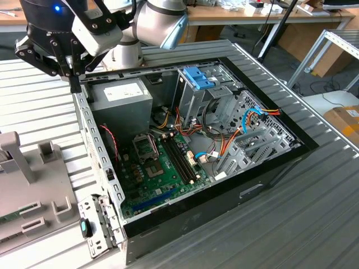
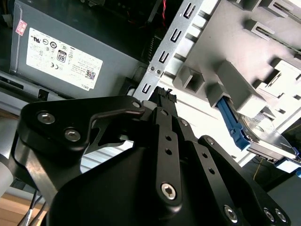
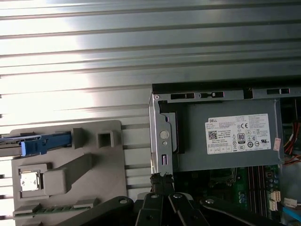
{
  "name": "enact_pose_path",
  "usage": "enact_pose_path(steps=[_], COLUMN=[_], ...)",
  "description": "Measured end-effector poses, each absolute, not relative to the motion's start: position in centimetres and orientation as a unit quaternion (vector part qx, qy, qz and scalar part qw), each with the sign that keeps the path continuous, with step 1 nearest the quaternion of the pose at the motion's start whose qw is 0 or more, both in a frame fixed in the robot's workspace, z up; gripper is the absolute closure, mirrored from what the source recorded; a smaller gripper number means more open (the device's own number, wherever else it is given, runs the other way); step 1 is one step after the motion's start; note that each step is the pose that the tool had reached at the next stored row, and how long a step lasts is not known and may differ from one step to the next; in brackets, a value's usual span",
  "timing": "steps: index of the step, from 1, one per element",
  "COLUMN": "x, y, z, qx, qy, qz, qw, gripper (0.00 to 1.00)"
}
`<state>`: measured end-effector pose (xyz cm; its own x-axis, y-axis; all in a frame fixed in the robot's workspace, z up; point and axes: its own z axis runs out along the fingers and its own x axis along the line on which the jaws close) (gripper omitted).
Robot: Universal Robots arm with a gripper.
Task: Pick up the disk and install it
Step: 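Reach for the disk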
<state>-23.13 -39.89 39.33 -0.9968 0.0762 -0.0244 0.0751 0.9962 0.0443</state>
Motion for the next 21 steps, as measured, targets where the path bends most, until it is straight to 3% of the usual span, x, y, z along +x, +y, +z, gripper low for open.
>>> enact_pose_path(steps=[21], x=[-26.5], y=[-39.9], z=[39.3], qx=[0.038], qy=[0.999], qz=[0.022], qw=[0.013], gripper=[0.89])
